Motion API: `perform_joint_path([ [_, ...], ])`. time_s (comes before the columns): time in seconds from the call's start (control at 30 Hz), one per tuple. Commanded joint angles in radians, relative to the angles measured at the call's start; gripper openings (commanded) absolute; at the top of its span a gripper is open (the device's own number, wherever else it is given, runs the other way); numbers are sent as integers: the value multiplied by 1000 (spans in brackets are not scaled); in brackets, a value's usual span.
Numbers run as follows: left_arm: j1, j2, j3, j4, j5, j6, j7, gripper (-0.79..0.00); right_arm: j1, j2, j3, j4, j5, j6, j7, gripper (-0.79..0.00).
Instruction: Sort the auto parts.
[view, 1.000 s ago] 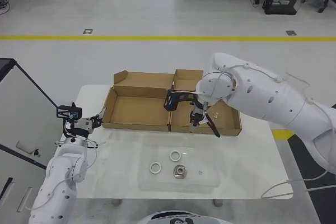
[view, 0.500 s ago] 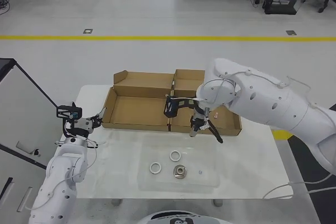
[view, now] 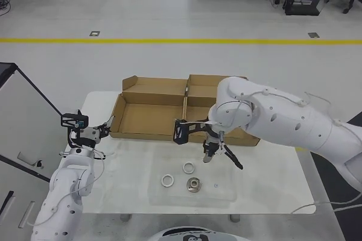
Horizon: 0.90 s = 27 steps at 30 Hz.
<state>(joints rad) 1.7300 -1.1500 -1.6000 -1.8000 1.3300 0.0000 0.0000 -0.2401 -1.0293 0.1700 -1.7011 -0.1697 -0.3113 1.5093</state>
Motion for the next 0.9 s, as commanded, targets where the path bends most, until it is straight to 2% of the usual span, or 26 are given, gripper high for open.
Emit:
perform_joint_path([
  [0.0,0,0,0,0,0,0,0,0,-12,-2,0,-21,27,27,27,0],
  [0.4,0,0,0,0,0,0,0,0,-107,-30,0,36,-20,27,27,0],
  [0.87,0,0,0,0,0,0,0,0,-107,-30,0,36,-20,27,27,0],
])
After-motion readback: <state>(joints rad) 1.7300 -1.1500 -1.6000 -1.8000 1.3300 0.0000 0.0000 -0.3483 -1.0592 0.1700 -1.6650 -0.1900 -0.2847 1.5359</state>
